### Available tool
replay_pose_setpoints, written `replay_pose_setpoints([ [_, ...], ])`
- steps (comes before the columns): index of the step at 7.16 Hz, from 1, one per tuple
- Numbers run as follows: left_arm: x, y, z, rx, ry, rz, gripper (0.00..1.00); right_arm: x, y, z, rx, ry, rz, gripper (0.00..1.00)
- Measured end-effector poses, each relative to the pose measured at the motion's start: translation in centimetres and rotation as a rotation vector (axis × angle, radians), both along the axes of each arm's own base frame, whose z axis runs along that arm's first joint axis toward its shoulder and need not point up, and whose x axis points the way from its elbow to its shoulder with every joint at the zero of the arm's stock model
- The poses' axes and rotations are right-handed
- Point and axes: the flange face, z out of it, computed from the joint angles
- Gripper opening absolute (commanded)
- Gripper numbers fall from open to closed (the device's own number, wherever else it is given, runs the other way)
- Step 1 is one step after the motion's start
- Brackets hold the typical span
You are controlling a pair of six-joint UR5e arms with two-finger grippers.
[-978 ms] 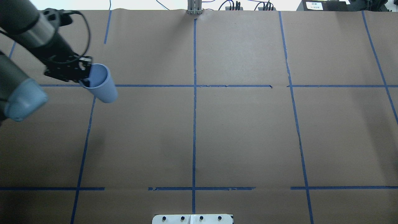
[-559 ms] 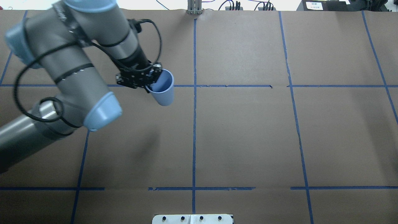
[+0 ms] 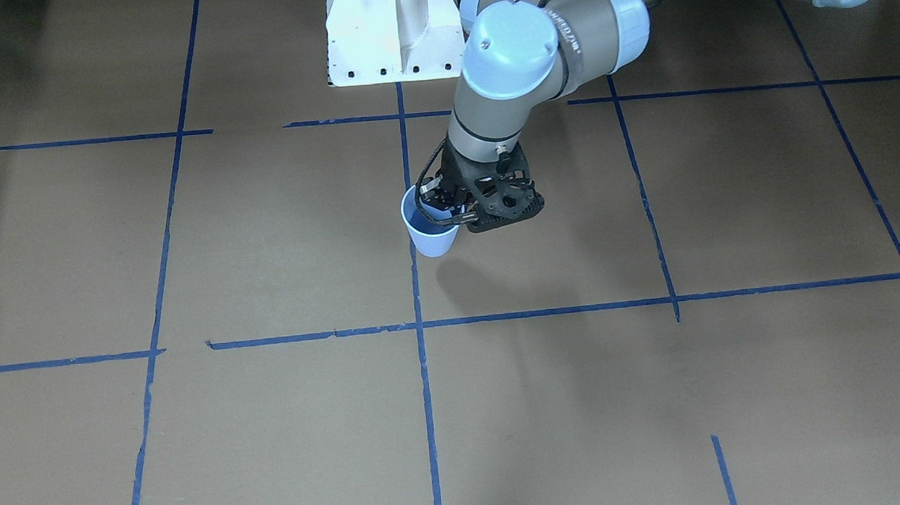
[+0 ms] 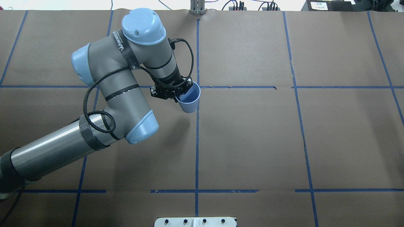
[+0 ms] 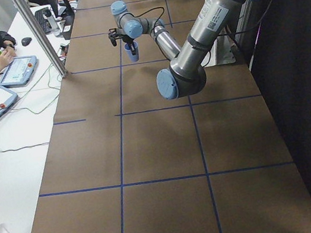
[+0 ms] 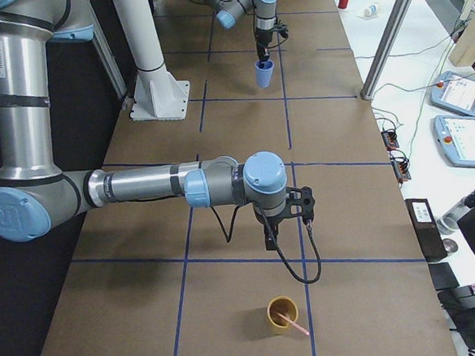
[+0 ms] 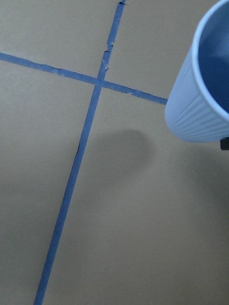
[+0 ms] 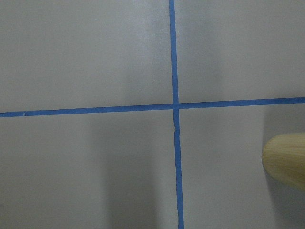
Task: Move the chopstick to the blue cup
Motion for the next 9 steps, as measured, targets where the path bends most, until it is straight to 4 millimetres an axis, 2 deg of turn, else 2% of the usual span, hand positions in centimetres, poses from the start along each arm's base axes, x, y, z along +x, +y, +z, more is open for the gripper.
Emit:
replay_pose_setpoints([
  [2, 3.1, 0.5, 0.8, 0.007, 0.013, -0.013, 0.03, 0.0, 0.0, 0.0, 0.000, 0.000, 0.000, 1.00],
  [3, 4.1, 0.7, 1.2, 0.008, 0.017, -0.017, 0.13, 0.0, 0.0, 0.0, 0.000, 0.000, 0.000, 1.00],
  [4, 4.6, 1.0, 1.5, 0.009, 0.018, -0.015, 0.64, 0.0, 0.0, 0.0, 0.000, 0.000, 0.000, 1.00],
  [5, 4.8, 1.0, 1.6, 0.011, 0.019, -0.013, 1.00, 0.0, 0.0, 0.0, 0.001, 0.000, 0.000, 1.00],
  [7, 4.0, 0.9, 1.1, 0.026, 0.029, -0.014, 1.00, 0.0, -0.1, -0.1, 0.002, -0.001, 0.000, 1.00],
  [8, 2.3, 0.6, 0.6, 0.031, 0.044, -0.024, 1.00, 0.0, -0.1, -0.1, 0.001, -0.001, 0.000, 1.00],
  [9, -1.1, 0.1, -0.2, 0.018, 0.062, -0.028, 1.00, 0.0, 0.0, 0.0, -0.001, -0.001, 0.000, 1.00],
])
